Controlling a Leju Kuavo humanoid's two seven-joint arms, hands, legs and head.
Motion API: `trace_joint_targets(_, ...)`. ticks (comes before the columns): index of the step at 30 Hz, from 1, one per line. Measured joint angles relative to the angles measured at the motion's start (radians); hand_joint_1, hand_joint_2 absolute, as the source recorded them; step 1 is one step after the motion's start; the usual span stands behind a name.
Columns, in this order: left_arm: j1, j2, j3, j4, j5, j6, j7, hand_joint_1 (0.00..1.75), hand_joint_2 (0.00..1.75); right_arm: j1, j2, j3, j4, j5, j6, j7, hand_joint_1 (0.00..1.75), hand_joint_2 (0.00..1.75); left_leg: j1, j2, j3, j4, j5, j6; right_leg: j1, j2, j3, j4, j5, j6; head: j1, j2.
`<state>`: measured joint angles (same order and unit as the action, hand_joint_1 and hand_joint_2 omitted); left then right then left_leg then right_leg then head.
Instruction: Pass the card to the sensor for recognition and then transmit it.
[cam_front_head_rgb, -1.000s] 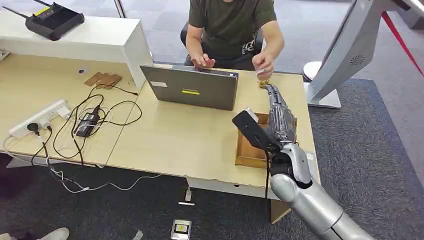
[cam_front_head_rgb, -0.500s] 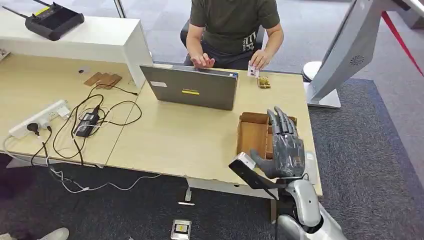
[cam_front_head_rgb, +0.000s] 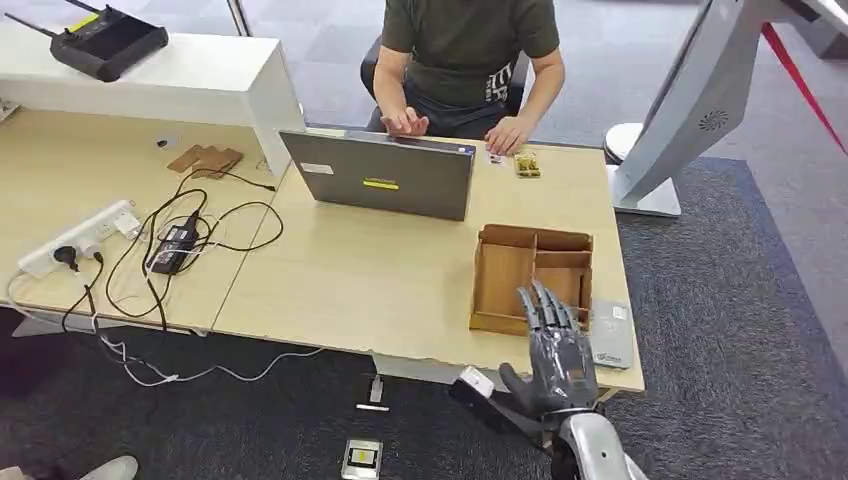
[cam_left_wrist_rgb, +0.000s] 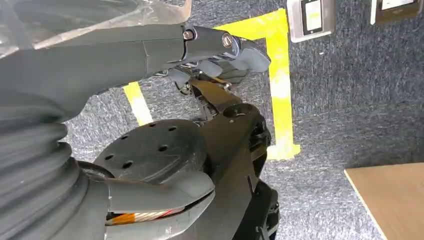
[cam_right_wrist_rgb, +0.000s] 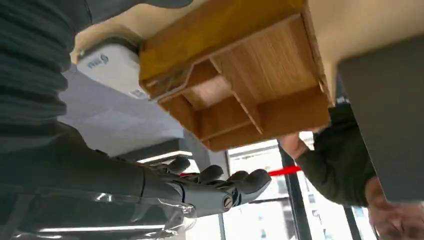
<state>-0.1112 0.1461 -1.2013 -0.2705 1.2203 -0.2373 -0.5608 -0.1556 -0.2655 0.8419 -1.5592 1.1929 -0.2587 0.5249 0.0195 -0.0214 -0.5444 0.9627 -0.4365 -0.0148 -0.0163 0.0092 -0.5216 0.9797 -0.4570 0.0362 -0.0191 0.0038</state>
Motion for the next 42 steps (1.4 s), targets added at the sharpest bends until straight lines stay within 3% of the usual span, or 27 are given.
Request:
trace_joint_targets(4,0.006,-0.002,0.002,0.0,0.005,0.0,-0.005,0.0,1.75,-0.012,0.02,-0.002,0.07,0.008,0.041,0.019,0.0,1.75,0.0,0.0,0.0,0.0,0.0,0.0,0.0,0.0,0.0,0.0,0.0,0.0,0.0,0.0)
trace_joint_targets(17,0.012,-0.01,0.003,0.0,0.019,0.01,-0.005,0.0,1.75,-0.081,0.051,-0.018,0.236,0.107,0.035,0.106,0.0,1.75,0.0,0.0,0.0,0.0,0.0,0.0,0.0,0.0,0.0,0.0,0.0,0.0,0.0,0.0)
trace_joint_targets(32,0.01,-0.01,0.003,0.0,0.013,0.01,0.009,0.0,1.75,-0.113,0.013,-0.039,0.278,0.12,0.057,0.154,0.0,1.75,0.0,0.0,0.0,0.0,0.0,0.0,0.0,0.0,0.0,0.0,0.0,0.0,0.0,0.0)
trace_joint_targets(42,0.003,-0.008,0.002,0.0,0.011,0.007,0.029,0.0,1.75,-0.14,-0.022,-0.042,0.285,0.057,0.054,0.16,0.0,1.75,0.0,0.0,0.0,0.0,0.0,0.0,0.0,0.0,0.0,0.0,0.0,0.0,0.0,0.0)
